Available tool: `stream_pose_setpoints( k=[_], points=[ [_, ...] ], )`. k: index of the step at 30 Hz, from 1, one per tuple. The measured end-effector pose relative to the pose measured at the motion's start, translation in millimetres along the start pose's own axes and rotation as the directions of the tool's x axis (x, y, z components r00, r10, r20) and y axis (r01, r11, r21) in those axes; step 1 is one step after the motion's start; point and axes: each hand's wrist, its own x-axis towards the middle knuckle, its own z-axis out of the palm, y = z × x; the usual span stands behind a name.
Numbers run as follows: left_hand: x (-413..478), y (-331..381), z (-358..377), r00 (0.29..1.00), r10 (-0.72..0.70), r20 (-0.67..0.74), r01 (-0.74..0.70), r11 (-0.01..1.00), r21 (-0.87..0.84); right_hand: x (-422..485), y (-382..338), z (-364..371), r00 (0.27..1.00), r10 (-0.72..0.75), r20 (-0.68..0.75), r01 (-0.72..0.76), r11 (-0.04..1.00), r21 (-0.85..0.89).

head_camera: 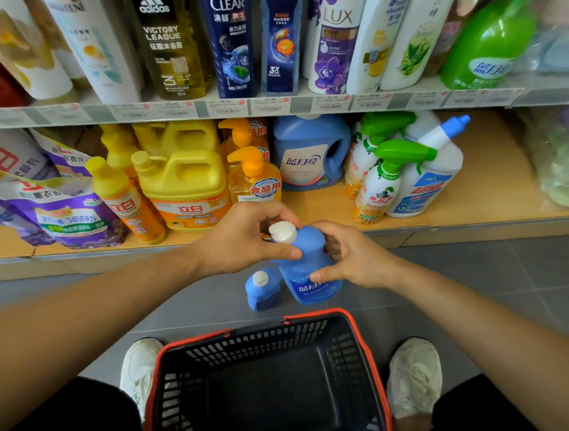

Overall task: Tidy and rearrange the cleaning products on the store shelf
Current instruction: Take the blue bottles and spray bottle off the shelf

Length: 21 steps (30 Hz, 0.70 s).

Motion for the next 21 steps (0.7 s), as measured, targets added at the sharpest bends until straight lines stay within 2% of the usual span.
stream_pose_setpoints(
  k=[1,3,5,7,9,13,16,18,21],
  points=[
    [4.6,-3.4,4.5,1.0,0.001,-0.025,-0.001,1.0,0.007,1.1,-1.2,-9.9,1.0,0.012,-0.014,-0.013,0.996,-0.092],
    [13.4,-13.2,16.3,0.996,-0.016,-0.084,0.018,1.0,0.019,2.7,-5.5,-38.8,0.976,-0.024,-0.218,-0.059,0.928,-0.368],
    [21.3,-25.8,31.2,0.994,-0.038,-0.107,0.044,0.998,0.053,1.1,-9.8,-72.3,0.859,-0.15,-0.49,-0.165,0.824,-0.542],
    [29.9,-41.8,46.4,0.997,-0.031,-0.072,0.039,0.993,0.112,1.1,-11.1,-102.6,0.748,-0.233,-0.621,-0.264,0.754,-0.601],
    [36.3,-59.4,61.4,0.999,-0.043,-0.022,0.046,0.987,0.154,5.5,-9.6,-125.8,0.745,-0.226,-0.628,-0.332,0.691,-0.642],
    [42.2,-95.6,89.3,0.989,-0.146,0.018,0.139,0.966,0.217,13.0,-0.6,-146.4,0.818,-0.128,-0.56,-0.389,0.596,-0.703],
    [44.4,-115.4,105.9,0.977,-0.205,0.053,0.185,0.947,0.263,17.8,1.5,-149.4,0.816,-0.142,-0.561,-0.399,0.563,-0.724],
    [45.2,-124.2,112.8,0.972,-0.218,0.087,0.183,0.934,0.306,20.1,1.2,-150.6,0.801,-0.164,-0.575,-0.387,0.592,-0.707],
    [48.3,-130.9,117.3,0.969,-0.231,0.09,0.191,0.928,0.318,21.5,5.1,-150.8,0.814,-0.128,-0.567,-0.326,0.707,-0.627]
  ],
)
